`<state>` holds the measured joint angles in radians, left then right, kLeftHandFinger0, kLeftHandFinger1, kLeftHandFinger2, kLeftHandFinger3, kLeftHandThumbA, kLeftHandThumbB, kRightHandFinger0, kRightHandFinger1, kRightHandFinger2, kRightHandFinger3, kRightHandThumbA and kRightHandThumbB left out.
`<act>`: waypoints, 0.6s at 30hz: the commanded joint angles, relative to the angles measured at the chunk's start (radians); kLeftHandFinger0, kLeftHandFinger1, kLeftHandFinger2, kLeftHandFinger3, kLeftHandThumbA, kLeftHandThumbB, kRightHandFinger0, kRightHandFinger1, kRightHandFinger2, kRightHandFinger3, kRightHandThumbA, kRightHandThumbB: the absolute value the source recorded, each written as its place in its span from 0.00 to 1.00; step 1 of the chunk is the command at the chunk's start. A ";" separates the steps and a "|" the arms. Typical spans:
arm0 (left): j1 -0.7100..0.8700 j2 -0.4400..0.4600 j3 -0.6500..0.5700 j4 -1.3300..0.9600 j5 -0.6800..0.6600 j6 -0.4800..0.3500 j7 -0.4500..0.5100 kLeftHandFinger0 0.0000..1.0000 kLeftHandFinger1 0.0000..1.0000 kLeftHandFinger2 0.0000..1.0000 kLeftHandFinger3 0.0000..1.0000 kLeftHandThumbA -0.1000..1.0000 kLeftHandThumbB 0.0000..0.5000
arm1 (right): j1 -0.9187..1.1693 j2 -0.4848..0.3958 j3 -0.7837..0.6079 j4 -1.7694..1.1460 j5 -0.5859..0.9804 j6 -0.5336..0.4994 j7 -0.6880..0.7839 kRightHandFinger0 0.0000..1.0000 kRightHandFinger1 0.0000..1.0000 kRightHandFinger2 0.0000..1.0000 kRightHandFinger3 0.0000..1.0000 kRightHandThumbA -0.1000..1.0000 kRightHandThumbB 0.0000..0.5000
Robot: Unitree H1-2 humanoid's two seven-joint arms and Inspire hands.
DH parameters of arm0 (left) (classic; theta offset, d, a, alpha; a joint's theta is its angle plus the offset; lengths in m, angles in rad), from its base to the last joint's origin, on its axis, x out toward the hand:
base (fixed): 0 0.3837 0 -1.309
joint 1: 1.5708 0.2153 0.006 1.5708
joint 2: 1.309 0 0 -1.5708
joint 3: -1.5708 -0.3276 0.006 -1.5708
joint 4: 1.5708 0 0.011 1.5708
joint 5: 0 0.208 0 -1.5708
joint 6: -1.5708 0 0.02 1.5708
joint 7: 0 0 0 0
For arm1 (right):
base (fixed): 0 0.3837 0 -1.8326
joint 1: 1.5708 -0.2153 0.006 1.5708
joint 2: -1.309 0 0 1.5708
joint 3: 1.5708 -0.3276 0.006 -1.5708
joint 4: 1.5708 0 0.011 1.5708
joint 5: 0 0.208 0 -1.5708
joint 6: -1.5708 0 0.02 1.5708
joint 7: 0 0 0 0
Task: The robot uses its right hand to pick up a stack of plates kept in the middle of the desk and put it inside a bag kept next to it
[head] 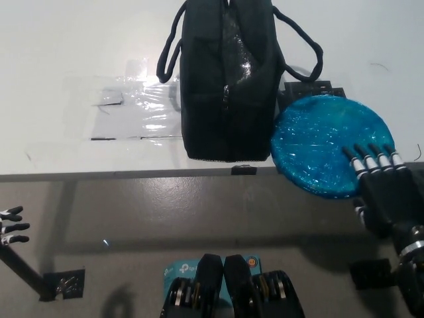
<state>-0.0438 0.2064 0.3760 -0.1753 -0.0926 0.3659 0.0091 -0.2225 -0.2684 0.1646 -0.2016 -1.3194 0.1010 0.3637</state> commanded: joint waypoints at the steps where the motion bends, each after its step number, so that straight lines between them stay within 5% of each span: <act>1: -0.006 0.021 -0.006 -0.035 0.016 -0.023 0.019 0.47 0.51 0.66 0.77 0.74 0.00 | 0.010 0.003 0.030 0.006 -0.019 0.017 -0.048 1.00 1.00 1.00 1.00 0.69 1.00; 7: -0.012 0.024 -0.007 -0.034 0.021 -0.026 0.023 0.46 0.51 0.66 0.77 0.75 0.00 | 0.012 -0.012 0.055 0.015 -0.029 0.017 -0.052 1.00 1.00 1.00 1.00 0.67 1.00; 12: -0.010 0.025 -0.007 -0.041 0.018 -0.019 0.020 0.47 0.52 0.66 0.78 0.76 0.00 | -0.015 -0.034 0.028 0.072 -0.029 0.045 -0.086 1.00 1.00 1.00 1.00 0.49 1.00; 18: 0.011 0.025 -0.009 -0.033 0.019 -0.034 0.014 0.46 0.51 0.64 0.78 0.76 0.00 | -0.064 -0.034 -0.013 0.300 -0.074 0.100 -0.602 1.00 1.00 1.00 1.00 0.35 1.00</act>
<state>-0.0412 0.2065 0.3666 -0.1723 -0.0860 0.3653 0.0086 -0.2140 -0.2784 0.2092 -0.0525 -1.3461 0.1113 0.2292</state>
